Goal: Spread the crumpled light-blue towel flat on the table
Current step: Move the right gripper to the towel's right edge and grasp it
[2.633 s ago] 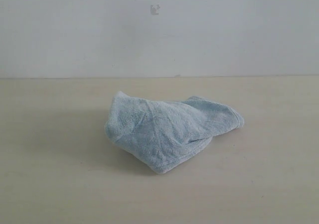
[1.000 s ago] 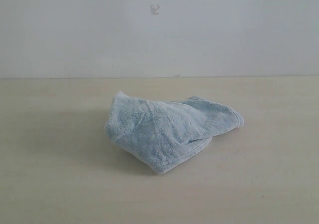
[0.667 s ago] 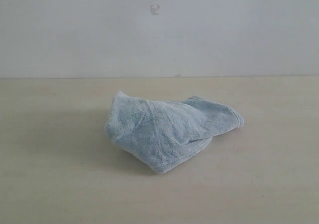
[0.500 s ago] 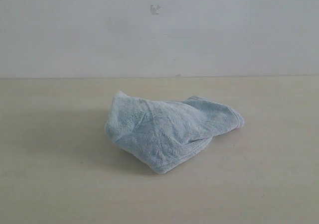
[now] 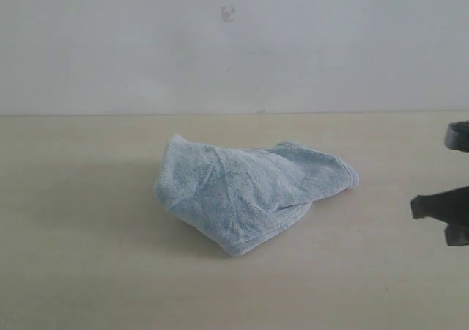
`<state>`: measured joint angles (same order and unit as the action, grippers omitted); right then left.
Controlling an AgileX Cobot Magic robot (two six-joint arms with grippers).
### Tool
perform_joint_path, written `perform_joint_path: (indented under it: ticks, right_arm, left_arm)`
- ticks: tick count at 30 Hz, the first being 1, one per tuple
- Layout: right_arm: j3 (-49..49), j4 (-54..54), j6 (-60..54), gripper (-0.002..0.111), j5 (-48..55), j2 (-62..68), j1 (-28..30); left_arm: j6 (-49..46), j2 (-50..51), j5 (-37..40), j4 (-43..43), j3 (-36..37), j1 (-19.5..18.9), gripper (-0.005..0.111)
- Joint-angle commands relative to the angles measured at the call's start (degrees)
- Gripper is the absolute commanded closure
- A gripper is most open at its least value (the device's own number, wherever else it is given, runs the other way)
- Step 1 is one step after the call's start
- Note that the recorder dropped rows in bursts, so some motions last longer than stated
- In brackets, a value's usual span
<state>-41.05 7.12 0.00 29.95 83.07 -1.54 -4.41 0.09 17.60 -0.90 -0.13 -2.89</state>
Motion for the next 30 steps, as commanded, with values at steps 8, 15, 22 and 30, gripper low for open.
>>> perform_joint_path:
  ticks: [8,15,22,30]
  right_arm:
    - [-6.51,27.67,-35.14,0.107,8.72,8.31,-11.05]
    - [-15.19,35.83,-38.48,0.107,5.06,19.35,-10.96]
    - [-24.01,38.68,-42.49,0.076,8.85,22.73,-10.96]
    - [-24.26,37.86,-39.97,0.053,-9.25,23.57,-10.16]
  left_arm:
    - [0.00,-0.09,-0.83,0.47,0.13,0.17,0.103]
    - [0.00,-0.09,-0.83,0.47,0.13,0.17,0.103]
    - [0.00,-0.09,-0.83,0.47,0.13,0.17,0.103]
    - [0.00,-0.09,-0.83,0.47,0.13,0.17,0.103]
